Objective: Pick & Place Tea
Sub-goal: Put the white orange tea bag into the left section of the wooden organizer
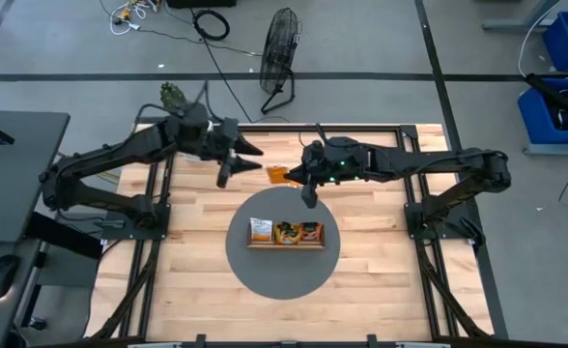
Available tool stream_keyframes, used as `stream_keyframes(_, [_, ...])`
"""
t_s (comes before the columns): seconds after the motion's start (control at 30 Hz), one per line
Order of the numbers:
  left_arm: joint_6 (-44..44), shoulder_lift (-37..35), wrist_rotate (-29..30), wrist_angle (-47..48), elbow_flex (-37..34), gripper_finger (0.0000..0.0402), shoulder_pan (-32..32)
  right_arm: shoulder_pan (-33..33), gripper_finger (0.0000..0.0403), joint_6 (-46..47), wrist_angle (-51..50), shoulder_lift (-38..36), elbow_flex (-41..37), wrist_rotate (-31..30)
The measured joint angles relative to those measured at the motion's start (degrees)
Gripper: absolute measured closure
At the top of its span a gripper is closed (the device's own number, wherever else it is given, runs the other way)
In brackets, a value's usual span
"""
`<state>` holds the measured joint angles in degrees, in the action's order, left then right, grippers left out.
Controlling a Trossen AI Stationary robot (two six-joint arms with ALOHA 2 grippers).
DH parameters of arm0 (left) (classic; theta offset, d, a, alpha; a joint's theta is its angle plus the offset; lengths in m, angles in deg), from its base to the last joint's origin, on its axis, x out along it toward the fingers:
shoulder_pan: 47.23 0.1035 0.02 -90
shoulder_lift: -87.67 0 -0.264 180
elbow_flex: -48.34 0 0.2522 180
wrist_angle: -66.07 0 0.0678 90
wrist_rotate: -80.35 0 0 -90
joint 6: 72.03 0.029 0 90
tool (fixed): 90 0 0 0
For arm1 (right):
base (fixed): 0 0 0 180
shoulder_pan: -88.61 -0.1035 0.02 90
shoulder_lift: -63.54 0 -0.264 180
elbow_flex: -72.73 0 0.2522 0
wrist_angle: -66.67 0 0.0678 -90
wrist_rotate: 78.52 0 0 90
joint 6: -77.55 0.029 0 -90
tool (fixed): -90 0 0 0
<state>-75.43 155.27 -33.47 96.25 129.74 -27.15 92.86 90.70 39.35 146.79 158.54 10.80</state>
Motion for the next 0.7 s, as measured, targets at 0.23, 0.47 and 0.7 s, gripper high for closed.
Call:
stream_keyframes(0.23, [0.3,4.2,4.8,-0.2,0.1,0.0169,-2.5,-0.4,0.0403,-0.2,-0.1,1.1,-0.1,-0.4])
stream_keyframes(0.47, [0.0,8.0,5.2,-0.1,0.0,0.018,-4.2,-0.4,0.0403,-0.5,-1.2,1.8,0.0,-0.4])
stream_keyframes(0.7, [-0.2,8.2,5.2,-0.2,0.0,0.0258,-4.9,-0.4,0.0403,-0.6,-2.3,1.8,0.0,-0.4])
